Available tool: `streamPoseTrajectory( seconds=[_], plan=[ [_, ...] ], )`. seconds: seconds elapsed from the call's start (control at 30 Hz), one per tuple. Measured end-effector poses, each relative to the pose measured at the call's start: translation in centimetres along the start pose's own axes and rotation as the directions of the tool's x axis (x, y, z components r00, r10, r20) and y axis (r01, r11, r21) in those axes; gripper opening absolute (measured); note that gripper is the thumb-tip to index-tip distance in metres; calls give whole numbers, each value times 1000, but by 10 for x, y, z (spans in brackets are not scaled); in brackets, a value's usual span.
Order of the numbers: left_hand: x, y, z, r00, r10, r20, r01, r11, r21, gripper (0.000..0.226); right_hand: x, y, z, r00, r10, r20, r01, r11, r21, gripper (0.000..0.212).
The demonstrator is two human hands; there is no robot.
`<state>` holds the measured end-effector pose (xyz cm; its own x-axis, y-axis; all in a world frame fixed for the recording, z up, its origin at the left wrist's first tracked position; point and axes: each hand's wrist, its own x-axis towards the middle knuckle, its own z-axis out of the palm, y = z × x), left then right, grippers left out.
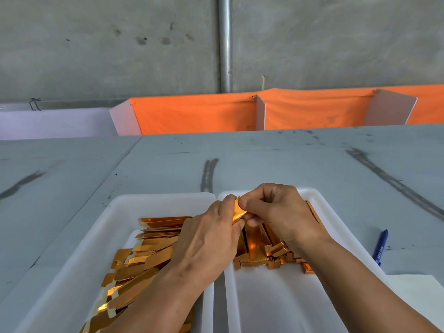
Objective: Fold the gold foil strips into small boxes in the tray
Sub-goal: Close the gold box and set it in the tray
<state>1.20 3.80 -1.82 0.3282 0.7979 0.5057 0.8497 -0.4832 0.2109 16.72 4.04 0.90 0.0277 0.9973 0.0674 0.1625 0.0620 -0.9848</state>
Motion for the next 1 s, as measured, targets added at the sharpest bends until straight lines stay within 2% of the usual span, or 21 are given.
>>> streamPoseTrajectory(
  seconds=[0.13,0.23,0.27,0.33,0.37,0.43,0.5,0.53,0.63,0.8,0.9,1.0],
  plan=[
    [1,-3,-1,999,31,-10,-31,999,-7,47,-1,-2,-6,999,2,42,-3,1000,1,8],
    [4,-8,-8,1000,4,-14,-4,999,-44,73,2,-2,-9,999,41,-28,-39,998,54,8],
    [5,-11,-12,999,-32,-22,30,995,-100,85,4,-2,-10,996,70,-60,-62,991,114,9],
    [6,-17,-20,991,-128,-39,109,942,-319,100,6,-4,-15,987,139,-84,-108,948,300,10],
    [6,-20,-24,983,-184,-26,151,874,-462,102,7,-5,-17,983,167,-74,-126,912,390,10],
    [5,-25,-28,965,-252,78,223,624,-749,99,8,-5,-20,979,203,-31,-157,838,523,11],
    [6,-25,-28,968,-196,155,219,369,-904,87,8,-5,-18,973,228,29,-202,787,583,11],
    [7,-24,-29,973,-168,158,205,316,-926,77,8,-4,-16,970,236,63,-227,777,587,11],
    [8,-18,-29,983,-131,131,164,285,-944,54,8,-2,-13,956,253,146,-291,778,556,12],
    [7,-16,-27,988,-101,119,140,240,-961,47,8,0,-10,944,263,199,-328,808,489,13],
    [7,-14,-27,990,-123,62,95,289,-953,43,7,2,-5,938,265,225,-341,828,445,13],
    [7,-13,-27,982,-185,38,90,282,-955,32,4,1,1,930,261,257,-350,840,413,16]
  ],
)
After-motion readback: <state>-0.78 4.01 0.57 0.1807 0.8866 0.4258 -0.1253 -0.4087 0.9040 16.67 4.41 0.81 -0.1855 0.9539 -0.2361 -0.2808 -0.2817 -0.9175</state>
